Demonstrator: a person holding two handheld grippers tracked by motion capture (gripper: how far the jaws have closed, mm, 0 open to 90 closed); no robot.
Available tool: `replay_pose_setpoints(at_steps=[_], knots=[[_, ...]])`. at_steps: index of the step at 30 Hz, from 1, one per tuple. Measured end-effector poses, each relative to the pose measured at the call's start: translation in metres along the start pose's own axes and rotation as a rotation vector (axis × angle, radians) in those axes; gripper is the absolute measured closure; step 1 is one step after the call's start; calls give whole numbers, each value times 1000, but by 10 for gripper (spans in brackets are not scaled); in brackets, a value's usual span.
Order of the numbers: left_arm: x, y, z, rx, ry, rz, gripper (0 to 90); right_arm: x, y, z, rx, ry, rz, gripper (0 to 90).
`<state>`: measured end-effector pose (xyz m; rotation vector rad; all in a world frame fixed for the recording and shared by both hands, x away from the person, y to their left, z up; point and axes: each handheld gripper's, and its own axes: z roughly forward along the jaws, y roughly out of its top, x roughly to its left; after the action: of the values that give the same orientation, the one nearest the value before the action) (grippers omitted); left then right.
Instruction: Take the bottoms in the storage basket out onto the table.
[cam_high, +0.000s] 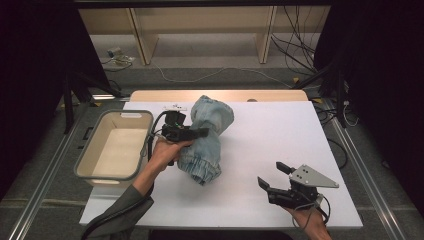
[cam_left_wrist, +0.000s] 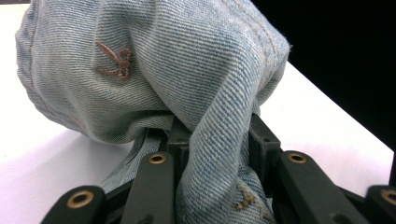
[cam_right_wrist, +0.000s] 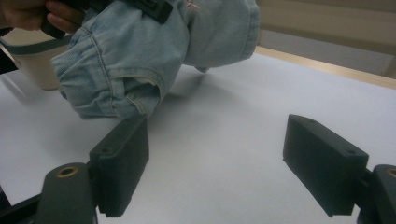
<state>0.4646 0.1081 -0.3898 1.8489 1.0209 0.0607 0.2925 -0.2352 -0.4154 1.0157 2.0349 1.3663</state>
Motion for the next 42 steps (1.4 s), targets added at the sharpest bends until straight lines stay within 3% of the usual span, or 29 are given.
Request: replay_pose_setpoints(at_steps=[20, 42], knots=[[0, 4, 15, -5, 7, -19, 678, 0, 0, 0, 1, -2, -2, 235], [-4, -1, 34, 45, 32, 7, 671, 1, 0, 0, 1, -1, -1, 234]])
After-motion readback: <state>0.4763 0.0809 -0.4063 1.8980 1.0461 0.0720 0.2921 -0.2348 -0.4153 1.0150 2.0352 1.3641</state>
